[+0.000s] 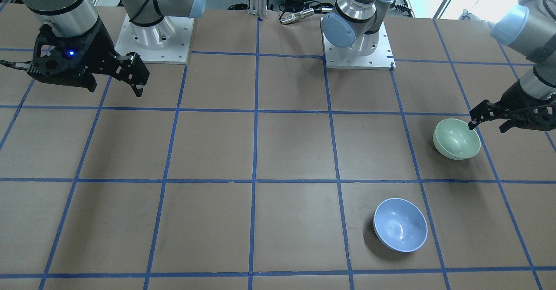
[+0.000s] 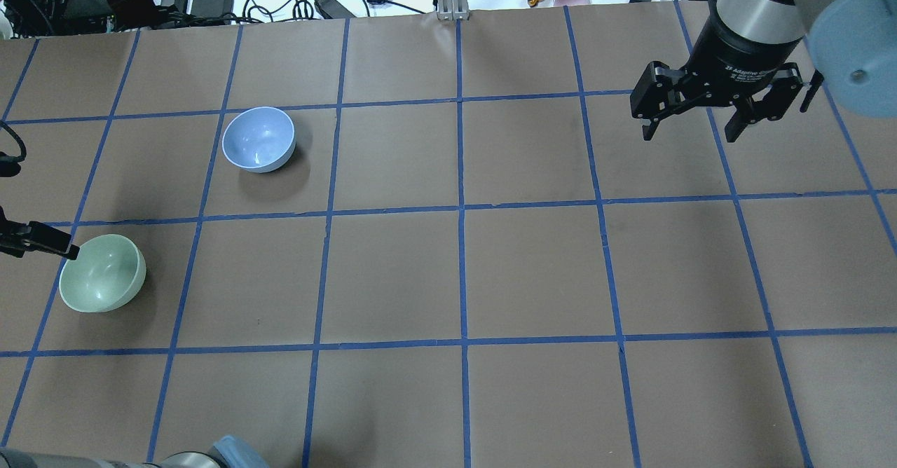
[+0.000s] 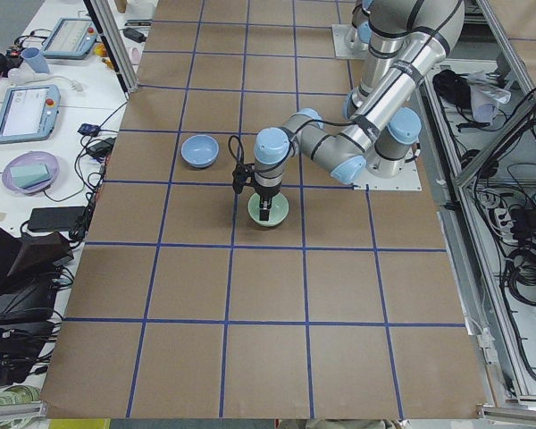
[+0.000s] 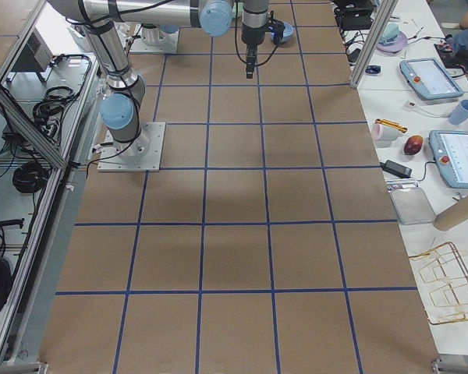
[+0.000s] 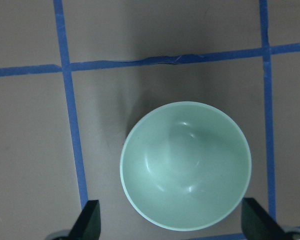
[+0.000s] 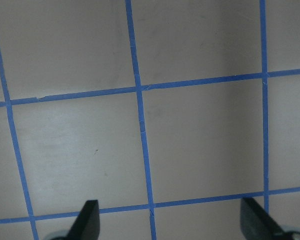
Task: Stack green bowl on blue bowl
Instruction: 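Move the left gripper toward the pale green bowl and lower it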
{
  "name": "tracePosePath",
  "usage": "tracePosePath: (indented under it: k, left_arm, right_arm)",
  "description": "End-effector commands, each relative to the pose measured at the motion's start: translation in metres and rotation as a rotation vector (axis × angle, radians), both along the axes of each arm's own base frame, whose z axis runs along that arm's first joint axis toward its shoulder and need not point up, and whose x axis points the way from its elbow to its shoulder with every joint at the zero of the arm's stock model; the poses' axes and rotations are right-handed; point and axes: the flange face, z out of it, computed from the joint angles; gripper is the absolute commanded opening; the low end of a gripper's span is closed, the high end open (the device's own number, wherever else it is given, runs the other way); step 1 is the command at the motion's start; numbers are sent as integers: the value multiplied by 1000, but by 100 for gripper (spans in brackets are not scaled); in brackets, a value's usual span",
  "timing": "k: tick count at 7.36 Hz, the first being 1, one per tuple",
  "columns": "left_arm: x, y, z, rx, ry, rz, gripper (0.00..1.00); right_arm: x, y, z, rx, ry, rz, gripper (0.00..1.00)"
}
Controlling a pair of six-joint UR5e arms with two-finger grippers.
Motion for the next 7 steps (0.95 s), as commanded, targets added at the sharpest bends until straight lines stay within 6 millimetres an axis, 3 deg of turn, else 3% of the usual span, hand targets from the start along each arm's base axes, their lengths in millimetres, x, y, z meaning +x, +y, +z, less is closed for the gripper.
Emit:
tracePosePath:
  k: [1,7]
  left_arm:
    - [30,18,-37,-15,57,22,100]
    - [39,10,-92,20,105,16,100]
  right_arm:
    - [0,0,0,0,0,0,100]
    - [0,0,0,0,0,0,100]
